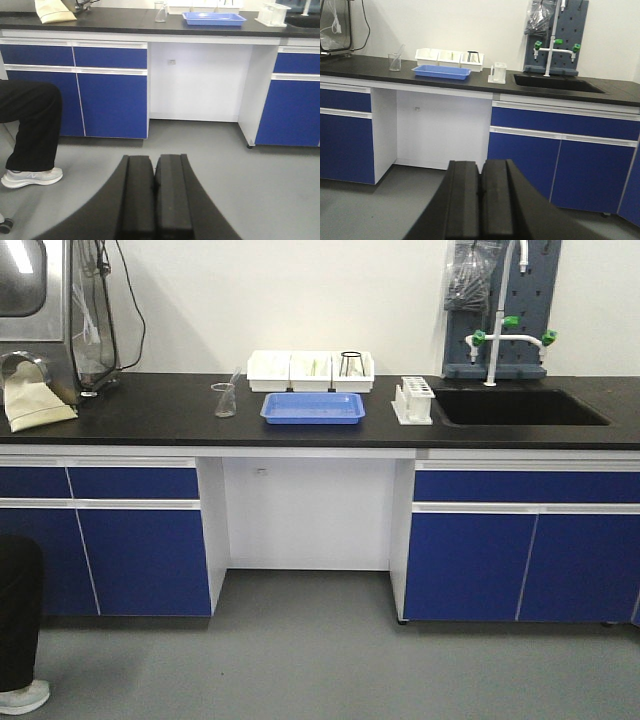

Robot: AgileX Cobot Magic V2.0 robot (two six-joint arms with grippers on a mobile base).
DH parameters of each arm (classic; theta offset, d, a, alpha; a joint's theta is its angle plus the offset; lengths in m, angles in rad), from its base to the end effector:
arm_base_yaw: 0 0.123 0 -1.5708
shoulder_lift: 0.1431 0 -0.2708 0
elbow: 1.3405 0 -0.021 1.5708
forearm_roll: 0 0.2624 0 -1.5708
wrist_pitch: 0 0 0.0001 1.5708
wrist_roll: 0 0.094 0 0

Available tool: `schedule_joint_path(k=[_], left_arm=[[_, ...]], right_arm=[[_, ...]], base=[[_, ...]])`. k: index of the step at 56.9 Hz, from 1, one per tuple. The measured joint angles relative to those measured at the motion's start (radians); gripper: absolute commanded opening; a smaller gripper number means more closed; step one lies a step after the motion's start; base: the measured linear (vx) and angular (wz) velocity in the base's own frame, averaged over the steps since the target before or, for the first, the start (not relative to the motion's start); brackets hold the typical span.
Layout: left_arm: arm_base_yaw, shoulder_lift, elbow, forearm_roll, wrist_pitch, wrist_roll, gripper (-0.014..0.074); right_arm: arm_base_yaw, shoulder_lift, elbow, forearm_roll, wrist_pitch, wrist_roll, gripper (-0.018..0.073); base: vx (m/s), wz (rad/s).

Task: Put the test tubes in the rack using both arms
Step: 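Drive the base up to the bench with the beaker and rack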

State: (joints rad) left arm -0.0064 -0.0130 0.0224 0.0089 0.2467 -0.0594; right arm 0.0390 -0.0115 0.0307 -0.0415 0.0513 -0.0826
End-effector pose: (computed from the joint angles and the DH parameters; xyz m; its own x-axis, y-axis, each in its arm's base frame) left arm 0.0841 -0.0003 0.1836 -0.1681 -0.0497 -0.9845 -0.0043 0.9988 -0.0497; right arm 0.0858 0.0031 0.1988 0.0212 -0.1230 -0.9922 -0.0345 0.9917 -0.1237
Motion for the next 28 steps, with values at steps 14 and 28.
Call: schedule_joint_path(k=[14, 28], left_arm=[[0.0, 0.0, 0.0, 0.0, 0.0, 0.0, -0.0004], [0.0, 0.0, 0.0, 0.0, 0.0, 0.0, -0.0004]], right_arm=[[0.0, 0.0, 0.0, 0.0, 0.0, 0.0, -0.0008], [0.0, 0.0, 0.0, 0.0, 0.0, 0.0, -0.0008]], base=[[0.26, 0.1], [0.37, -0.03]])
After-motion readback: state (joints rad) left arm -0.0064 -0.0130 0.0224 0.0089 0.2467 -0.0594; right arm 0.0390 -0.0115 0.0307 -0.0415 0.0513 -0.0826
